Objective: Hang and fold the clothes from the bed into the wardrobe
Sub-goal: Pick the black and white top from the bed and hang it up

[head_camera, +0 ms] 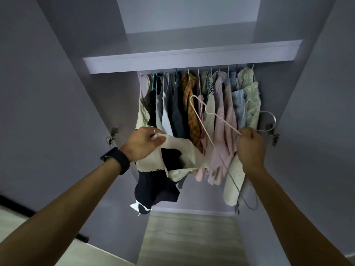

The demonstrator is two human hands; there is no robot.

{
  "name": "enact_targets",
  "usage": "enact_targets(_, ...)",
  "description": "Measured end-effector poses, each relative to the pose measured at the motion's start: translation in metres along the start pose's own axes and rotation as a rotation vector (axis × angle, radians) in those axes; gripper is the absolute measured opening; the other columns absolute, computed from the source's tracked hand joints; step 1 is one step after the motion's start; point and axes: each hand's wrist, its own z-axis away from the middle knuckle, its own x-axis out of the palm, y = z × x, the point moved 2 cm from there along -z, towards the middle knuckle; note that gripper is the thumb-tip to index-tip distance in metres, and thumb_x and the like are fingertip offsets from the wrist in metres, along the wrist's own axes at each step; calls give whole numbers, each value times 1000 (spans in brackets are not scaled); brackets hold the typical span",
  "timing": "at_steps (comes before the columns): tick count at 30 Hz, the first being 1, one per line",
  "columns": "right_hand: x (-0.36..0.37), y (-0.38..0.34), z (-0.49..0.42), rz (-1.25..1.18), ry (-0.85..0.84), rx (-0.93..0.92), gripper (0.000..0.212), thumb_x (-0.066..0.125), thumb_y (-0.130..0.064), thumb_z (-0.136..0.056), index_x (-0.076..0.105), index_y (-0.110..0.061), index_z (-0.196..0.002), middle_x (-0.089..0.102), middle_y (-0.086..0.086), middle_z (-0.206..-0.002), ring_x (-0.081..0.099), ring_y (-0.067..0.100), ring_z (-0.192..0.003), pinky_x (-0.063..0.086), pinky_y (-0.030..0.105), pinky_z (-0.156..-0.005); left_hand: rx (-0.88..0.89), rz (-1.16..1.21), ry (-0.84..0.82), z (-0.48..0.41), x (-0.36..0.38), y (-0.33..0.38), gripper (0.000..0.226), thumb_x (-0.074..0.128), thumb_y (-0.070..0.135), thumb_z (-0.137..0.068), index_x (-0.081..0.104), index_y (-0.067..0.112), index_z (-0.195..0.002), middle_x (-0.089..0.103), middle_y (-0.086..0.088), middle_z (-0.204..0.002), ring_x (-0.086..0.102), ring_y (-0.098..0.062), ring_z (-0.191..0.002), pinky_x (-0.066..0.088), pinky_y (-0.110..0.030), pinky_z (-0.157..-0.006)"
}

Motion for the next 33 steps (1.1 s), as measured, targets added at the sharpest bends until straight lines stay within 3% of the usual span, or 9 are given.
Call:
enact_targets(4, -6, -53, -3, -701, 52, 194, 48, 54, -38, -98, 37, -25, -55, 32, -9, -47, 27, 11, -42, 23, 26, -44, -11, -30, 1, -5, -16, -1, 18, 62, 31, -97, 74, 25, -109, 70, 14, -102, 63, -11, -100, 49, -30, -92)
enact_targets(6, 4, -79, -3, -864, -17, 278, 48, 58, -43, -97, 34, -26, -59, 26, -9, -47, 19, 9, -37, 17, 21, -37, -11, -20, -8, -7, -20, 3, 17, 63, 31, -97, 74, 25, -108, 71, 11, -104, 63, -11, -100, 49, -31, -93)
enact_targets(10, 34, -110, 0, -1022, -157, 278, 41, 53, -31, -99, 36, -25, -62, 27, -10, -44, 18, 7, -34, 19, 19, -32, 24, 56, -33, -13, -29, 20, 14, 64, 28, -97, 75, 24, -105, 70, 17, -95, 65, -7, -93, 49, -23, -85)
enact_targets(15, 76, -89, 6, -860, -314, 218, 46, 56, -28, -95, 50, -25, -49, 28, -8, -46, 22, 8, -39, 15, 24, -39, 42, 225, 40, -18, -62, 44, 12, 66, 26, -96, 76, 21, -102, 72, 11, -86, 63, -2, -75, 48, -20, -73)
enact_targets(19, 89, -59, 10, -558, -261, -12, 25, 57, -32, -69, 44, -15, -56, 28, 0, -51, 25, 15, -51, 21, 33, -53, 41, 263, 72, -16, -94, 47, 17, 66, 29, -95, 76, 16, -100, 71, 6, -88, 60, -7, -78, 47, -23, -76)
enact_targets(23, 92, -40, 9, -398, -292, -234, 32, 51, -39, -67, 34, -22, -45, 26, -4, -50, 27, 10, -51, 23, 30, -50, 25, 213, 112, -11, -106, 33, 28, 64, 33, -97, 72, 7, -96, 62, -2, -85, 51, -15, -79, 44, -34, -78)
enact_targets(27, 93, -44, -3, -239, -332, -316, 37, 49, -44, -68, 33, -24, -41, 24, -11, -45, 26, 5, -46, 24, 23, -46, -84, 396, 149, -5, -110, 24, 16, 66, 23, -96, 76, 12, -100, 73, -19, -101, 65, -25, -84, 55, -45, -83)
enact_targets(29, 97, -55, -5, -248, -304, -292, 37, 49, -44, -68, 35, -23, -41, 25, -11, -43, 27, 6, -44, 26, 23, -45, -154, 582, 160, -4, -109, 28, 16, 68, 17, -94, 74, 2, -99, 70, -27, -101, 64, -33, -85, 55, -47, -82)
enact_targets(33, 116, -77, 0, -483, -200, -153, 36, 53, -39, -67, 36, -21, -42, 29, -3, -47, 30, 20, -52, 26, 35, -53, -120, 838, 110, -11, -113, 54, 27, 72, 15, -87, 72, -3, -107, 72, -23, -106, 70, -36, -96, 58, -42, -89)
